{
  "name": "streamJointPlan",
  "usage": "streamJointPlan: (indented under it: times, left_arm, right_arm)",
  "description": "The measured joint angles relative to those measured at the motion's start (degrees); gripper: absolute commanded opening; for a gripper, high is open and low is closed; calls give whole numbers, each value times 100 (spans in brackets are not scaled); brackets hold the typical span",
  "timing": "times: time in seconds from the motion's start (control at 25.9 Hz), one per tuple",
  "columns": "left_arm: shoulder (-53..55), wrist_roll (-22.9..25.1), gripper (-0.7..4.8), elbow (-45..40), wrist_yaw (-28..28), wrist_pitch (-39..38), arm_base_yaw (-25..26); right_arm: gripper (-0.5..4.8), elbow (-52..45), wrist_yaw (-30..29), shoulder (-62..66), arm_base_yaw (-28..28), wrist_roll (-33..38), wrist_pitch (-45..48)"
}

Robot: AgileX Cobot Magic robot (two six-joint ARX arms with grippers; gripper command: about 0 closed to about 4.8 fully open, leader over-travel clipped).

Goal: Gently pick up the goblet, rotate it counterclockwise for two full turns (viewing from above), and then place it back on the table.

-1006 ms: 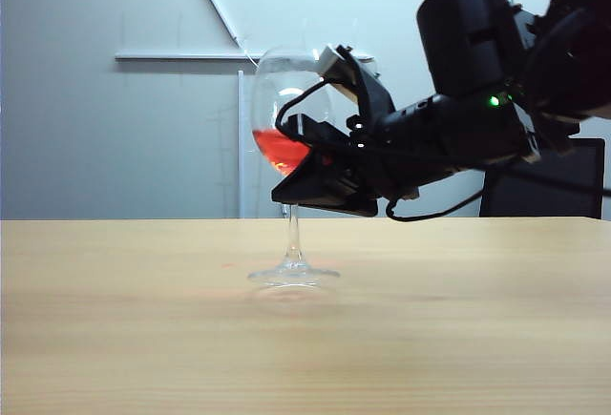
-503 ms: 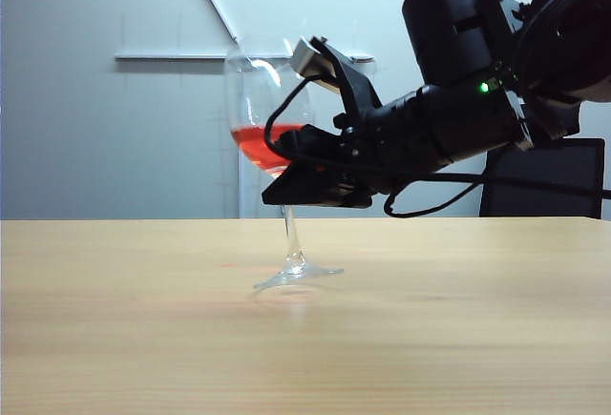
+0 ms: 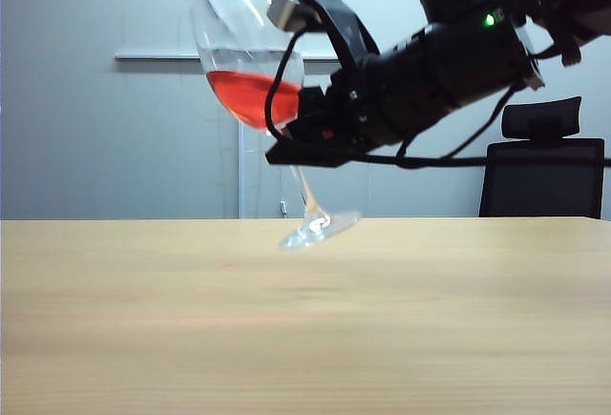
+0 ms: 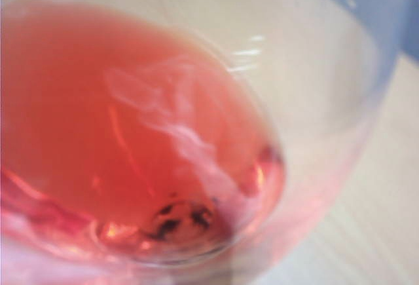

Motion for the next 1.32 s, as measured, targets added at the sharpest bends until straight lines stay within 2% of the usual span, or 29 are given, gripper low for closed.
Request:
streamJointPlan:
  times: [0.15, 0.35, 0.66, 0.73, 0.81, 0.97, 1.32]
  left_arm:
    - [0, 0, -5, 0, 0, 0, 0]
    - [0, 0, -5, 0, 0, 0, 0]
    - [0, 0, -5, 0, 0, 0, 0]
    - [2, 0, -5, 0, 0, 0, 0]
    - [2, 0, -5, 0, 0, -2, 0]
    - [2, 0, -5, 0, 0, 0, 2]
    - [2, 0, -5, 0, 0, 0, 0]
  right_arm:
    - [-9, -66, 177, -24, 85, -184, 455]
    - [-9, -472, 232, -24, 127, -105, 1681]
    - [-9, -1268, 111, -26, 122, 1388, 3189]
    - [-8, -1587, 63, -26, 81, 1978, 3528]
    - [-8, -1711, -116, -24, -33, 2465, 3635]
    - [-7, -1735, -361, -24, -192, 2874, 3755]
    - [-6, -1434, -1088, 459, -444, 3040, 3834]
